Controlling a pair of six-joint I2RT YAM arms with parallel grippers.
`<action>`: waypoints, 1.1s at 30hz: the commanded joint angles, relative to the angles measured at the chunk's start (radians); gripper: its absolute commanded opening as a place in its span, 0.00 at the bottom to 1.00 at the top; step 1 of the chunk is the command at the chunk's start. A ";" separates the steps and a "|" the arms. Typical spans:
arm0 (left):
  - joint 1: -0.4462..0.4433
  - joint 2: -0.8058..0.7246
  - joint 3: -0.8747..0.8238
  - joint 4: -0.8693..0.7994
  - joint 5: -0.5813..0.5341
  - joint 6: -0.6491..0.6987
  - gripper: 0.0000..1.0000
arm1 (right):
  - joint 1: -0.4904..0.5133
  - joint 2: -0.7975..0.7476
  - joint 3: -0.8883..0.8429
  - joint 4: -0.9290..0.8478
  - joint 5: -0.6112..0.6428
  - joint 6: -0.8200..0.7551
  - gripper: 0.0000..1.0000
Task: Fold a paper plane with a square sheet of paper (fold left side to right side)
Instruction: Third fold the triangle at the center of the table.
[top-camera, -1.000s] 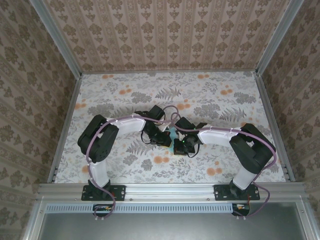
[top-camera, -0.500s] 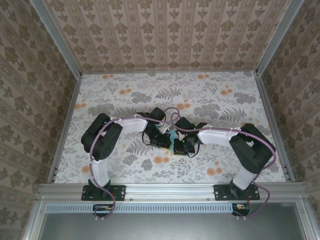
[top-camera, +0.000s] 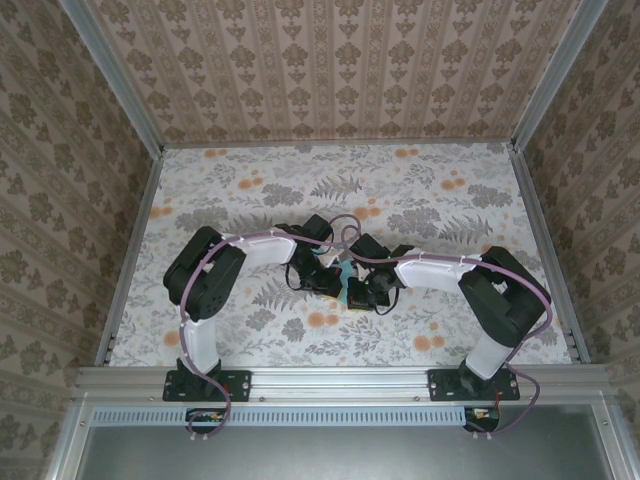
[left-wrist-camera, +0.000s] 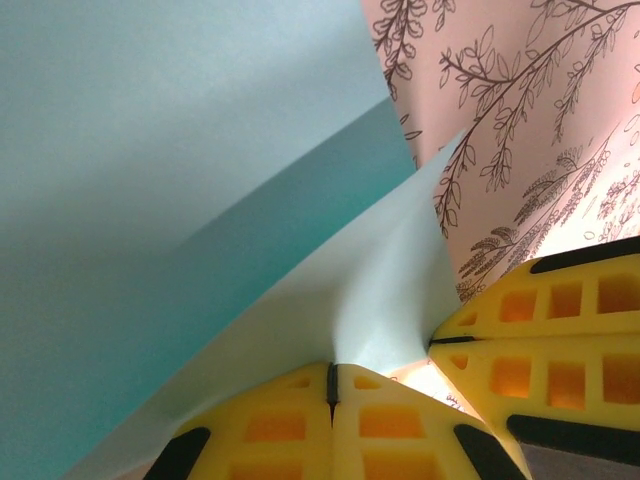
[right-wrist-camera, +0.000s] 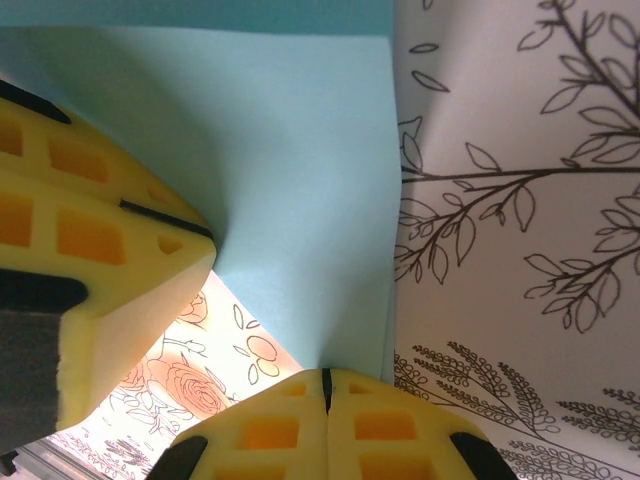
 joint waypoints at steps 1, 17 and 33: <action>0.032 0.010 -0.001 -0.054 -0.135 0.050 0.04 | -0.002 0.045 -0.022 -0.095 0.072 -0.007 0.00; 0.147 -0.047 -0.009 -0.140 -0.205 0.153 0.03 | -0.003 0.036 -0.025 -0.107 0.072 -0.007 0.00; 0.232 -0.146 0.015 -0.170 -0.193 0.154 0.12 | -0.005 -0.039 -0.014 0.003 0.033 -0.039 0.07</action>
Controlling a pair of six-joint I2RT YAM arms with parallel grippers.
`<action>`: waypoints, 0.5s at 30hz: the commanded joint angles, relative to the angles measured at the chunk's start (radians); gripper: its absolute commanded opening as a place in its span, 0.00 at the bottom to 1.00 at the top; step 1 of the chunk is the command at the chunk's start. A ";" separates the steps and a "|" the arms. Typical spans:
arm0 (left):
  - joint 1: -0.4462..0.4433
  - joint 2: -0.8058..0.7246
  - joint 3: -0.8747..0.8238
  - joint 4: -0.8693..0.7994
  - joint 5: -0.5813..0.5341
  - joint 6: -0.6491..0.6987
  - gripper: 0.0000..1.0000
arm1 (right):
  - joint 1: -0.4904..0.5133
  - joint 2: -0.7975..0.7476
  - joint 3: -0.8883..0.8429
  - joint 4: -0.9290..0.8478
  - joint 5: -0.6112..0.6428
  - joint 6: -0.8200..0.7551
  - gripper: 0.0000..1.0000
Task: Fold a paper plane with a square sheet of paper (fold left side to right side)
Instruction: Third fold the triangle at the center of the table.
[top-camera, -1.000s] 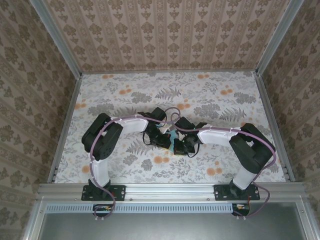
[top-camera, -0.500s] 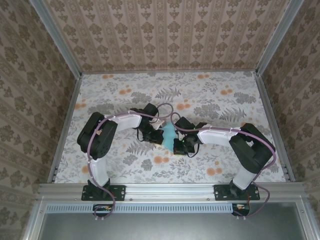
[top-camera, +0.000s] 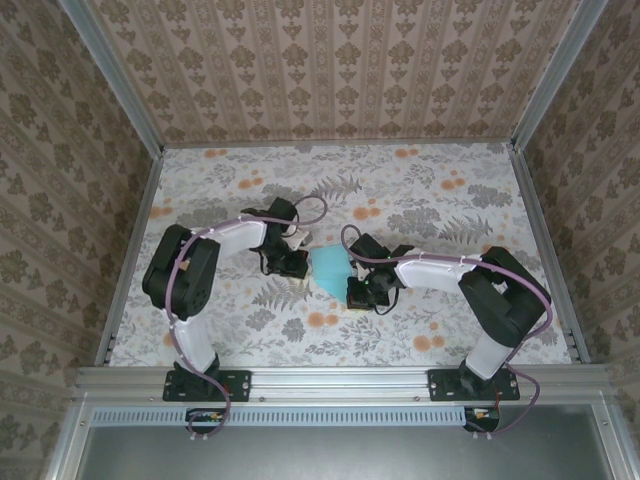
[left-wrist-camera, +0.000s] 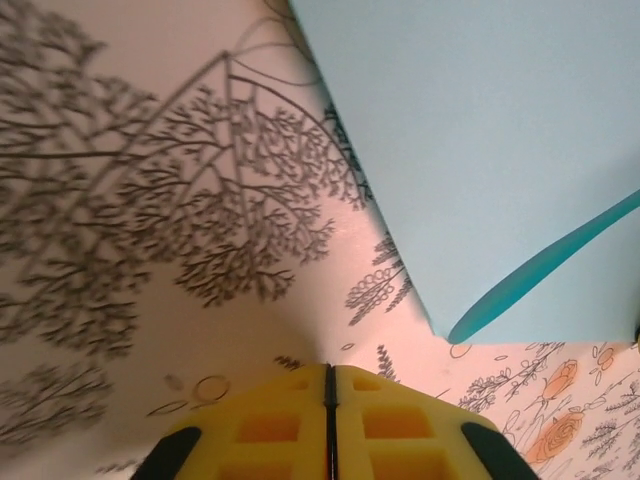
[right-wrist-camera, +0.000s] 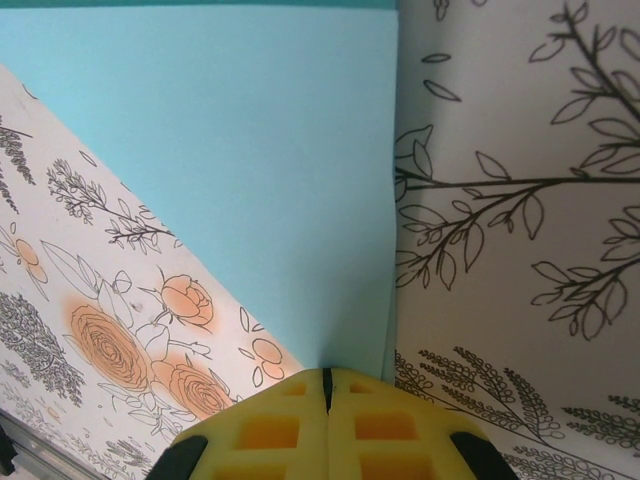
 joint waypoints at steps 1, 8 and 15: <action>0.010 -0.087 0.009 -0.021 0.002 -0.010 0.15 | -0.007 -0.051 -0.011 0.002 0.035 -0.039 0.10; 0.017 -0.243 -0.093 0.110 0.066 -0.195 0.44 | -0.090 -0.185 -0.007 0.036 0.073 -0.139 0.39; 0.018 -0.305 -0.206 0.237 0.101 -0.404 0.58 | -0.155 -0.173 0.009 0.113 0.052 -0.308 0.57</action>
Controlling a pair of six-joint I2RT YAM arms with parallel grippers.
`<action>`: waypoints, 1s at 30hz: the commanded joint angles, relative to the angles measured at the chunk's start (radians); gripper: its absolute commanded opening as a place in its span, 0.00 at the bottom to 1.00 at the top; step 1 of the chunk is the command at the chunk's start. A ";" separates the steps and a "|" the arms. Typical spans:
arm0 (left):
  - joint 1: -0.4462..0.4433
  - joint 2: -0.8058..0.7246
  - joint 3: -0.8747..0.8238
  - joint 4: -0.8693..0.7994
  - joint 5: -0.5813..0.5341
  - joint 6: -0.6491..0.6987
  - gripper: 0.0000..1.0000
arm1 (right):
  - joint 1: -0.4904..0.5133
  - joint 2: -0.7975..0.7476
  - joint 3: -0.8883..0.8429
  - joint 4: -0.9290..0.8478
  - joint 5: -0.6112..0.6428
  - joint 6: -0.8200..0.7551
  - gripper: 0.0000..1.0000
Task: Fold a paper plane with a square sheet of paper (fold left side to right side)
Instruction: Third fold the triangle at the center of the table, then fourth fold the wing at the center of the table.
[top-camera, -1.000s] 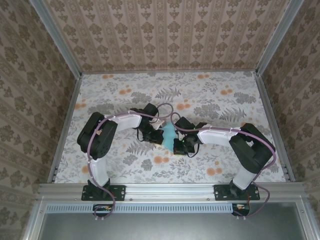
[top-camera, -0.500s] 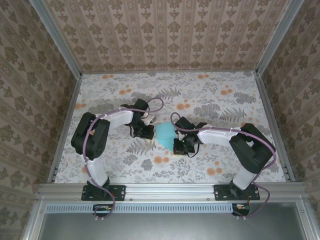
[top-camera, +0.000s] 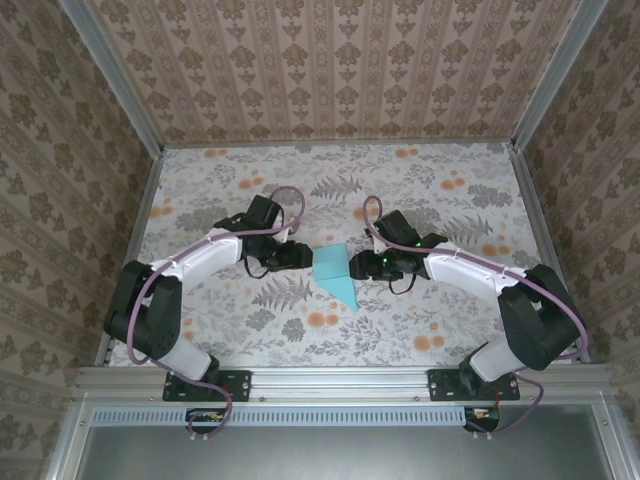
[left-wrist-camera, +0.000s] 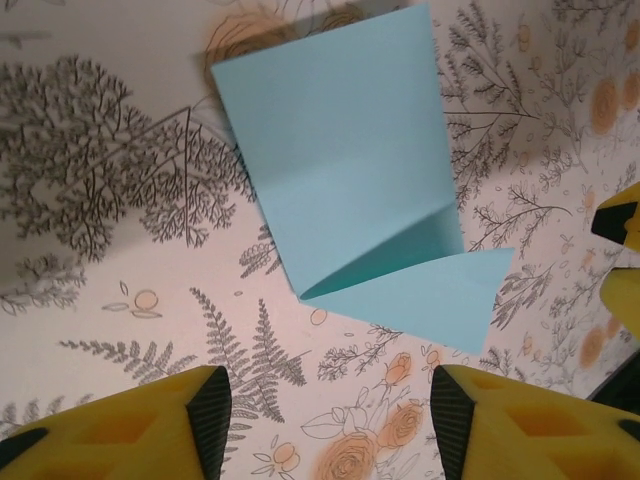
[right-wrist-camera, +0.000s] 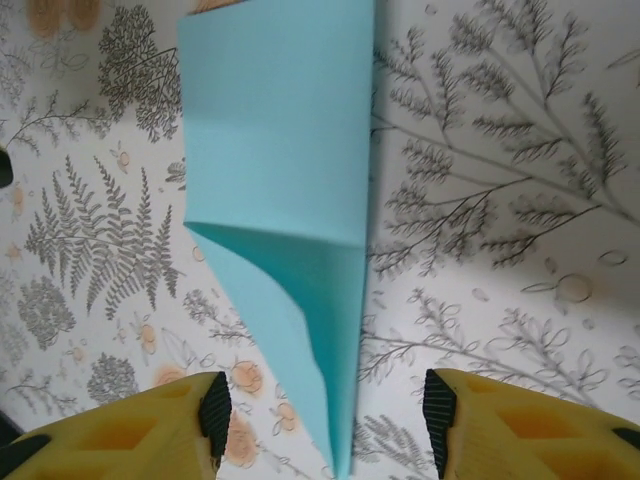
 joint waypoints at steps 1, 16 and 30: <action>0.006 -0.006 -0.049 0.079 0.042 -0.143 0.59 | -0.001 0.032 0.015 0.070 -0.028 -0.123 0.57; -0.011 0.059 -0.118 0.219 0.072 -0.310 0.61 | -0.001 0.193 0.071 0.123 -0.099 -0.162 0.17; -0.051 0.127 -0.080 0.237 0.090 -0.314 0.62 | -0.001 0.162 0.073 0.070 -0.025 -0.170 0.00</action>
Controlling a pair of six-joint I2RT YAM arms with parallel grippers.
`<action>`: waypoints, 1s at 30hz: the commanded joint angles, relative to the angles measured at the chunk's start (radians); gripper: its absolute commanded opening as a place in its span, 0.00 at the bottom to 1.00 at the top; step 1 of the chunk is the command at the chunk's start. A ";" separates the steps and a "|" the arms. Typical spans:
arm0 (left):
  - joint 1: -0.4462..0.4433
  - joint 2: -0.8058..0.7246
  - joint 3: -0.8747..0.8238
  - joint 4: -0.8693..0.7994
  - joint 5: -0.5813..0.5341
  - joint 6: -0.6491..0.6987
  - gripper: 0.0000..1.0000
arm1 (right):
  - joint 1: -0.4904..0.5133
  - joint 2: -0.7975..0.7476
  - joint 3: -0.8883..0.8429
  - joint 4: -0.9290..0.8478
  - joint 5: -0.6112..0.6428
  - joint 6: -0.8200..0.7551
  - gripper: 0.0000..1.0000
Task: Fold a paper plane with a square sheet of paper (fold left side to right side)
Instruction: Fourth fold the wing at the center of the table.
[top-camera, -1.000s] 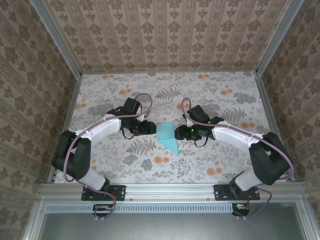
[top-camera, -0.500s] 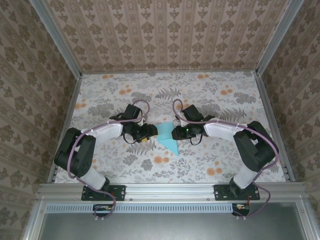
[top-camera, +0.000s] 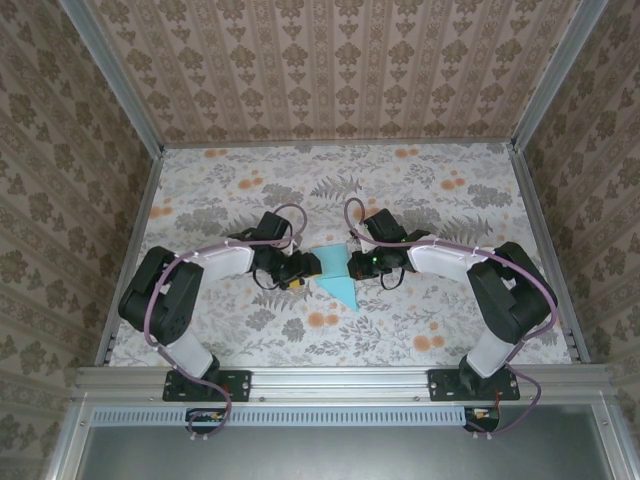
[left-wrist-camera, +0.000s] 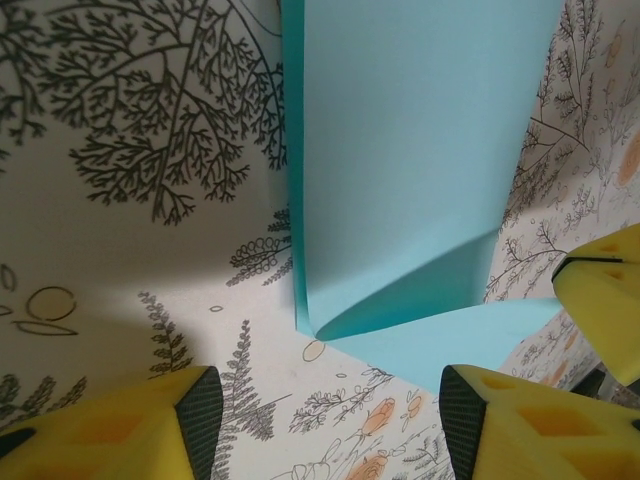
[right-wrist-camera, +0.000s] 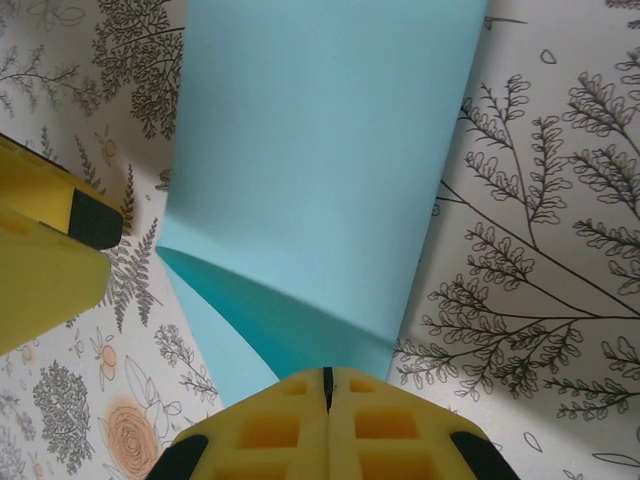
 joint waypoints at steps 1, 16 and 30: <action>-0.011 0.020 0.034 0.012 0.020 -0.017 0.62 | 0.001 -0.021 0.024 -0.045 0.050 -0.009 0.00; -0.047 0.107 0.110 0.025 0.046 -0.010 0.55 | 0.000 -0.030 0.018 -0.048 0.069 0.006 0.00; -0.052 0.049 0.150 0.002 0.039 -0.012 0.36 | 0.004 -0.308 -0.084 -0.084 0.213 -0.008 0.34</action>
